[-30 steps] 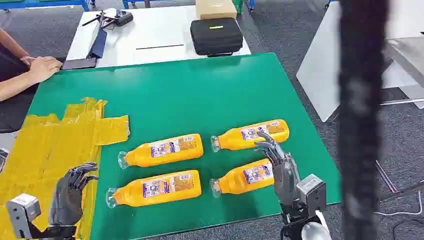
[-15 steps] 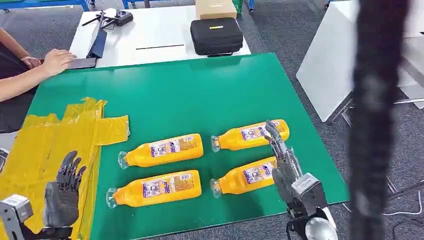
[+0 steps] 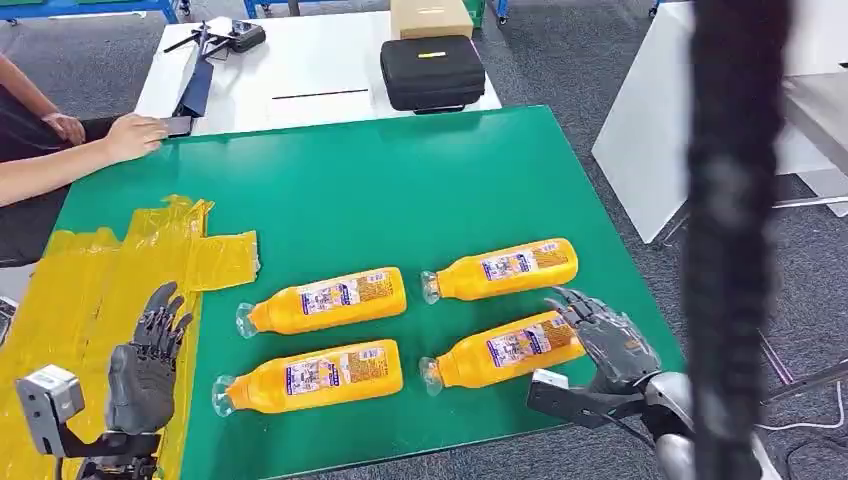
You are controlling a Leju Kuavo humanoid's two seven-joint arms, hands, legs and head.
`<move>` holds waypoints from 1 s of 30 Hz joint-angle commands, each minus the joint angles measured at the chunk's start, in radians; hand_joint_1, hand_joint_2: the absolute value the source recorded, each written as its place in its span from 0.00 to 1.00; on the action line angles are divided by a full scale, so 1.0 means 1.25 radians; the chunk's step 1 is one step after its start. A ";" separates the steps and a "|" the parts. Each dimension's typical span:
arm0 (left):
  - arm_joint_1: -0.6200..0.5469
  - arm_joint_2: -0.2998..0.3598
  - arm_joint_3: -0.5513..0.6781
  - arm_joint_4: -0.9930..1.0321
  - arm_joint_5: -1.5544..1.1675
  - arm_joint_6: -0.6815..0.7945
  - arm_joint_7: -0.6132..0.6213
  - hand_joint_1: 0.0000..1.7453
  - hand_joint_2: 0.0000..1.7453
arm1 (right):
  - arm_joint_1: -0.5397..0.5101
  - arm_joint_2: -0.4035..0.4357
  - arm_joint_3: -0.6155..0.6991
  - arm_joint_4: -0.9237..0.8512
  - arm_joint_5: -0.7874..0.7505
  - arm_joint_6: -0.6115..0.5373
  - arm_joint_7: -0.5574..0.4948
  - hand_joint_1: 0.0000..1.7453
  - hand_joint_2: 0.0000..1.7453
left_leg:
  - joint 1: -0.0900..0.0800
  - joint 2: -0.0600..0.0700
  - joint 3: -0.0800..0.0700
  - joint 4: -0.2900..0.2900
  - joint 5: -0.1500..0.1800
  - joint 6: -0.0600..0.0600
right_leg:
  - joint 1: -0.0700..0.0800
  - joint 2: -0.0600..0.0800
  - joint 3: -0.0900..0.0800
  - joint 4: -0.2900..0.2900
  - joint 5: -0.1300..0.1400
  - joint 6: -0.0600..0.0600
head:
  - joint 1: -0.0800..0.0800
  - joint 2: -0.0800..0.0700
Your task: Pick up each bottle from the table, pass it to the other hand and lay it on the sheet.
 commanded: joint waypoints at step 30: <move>-0.044 -0.018 -0.022 0.046 0.006 0.002 0.049 0.00 0.00 | -0.219 -0.078 0.201 0.291 -0.075 0.051 -0.054 0.00 1.00 | 0.001 0.004 0.007 -0.001 -0.002 -0.003 | 0.001 0.002 0.006 -0.001 -0.001 0.000 | 0.000 0.000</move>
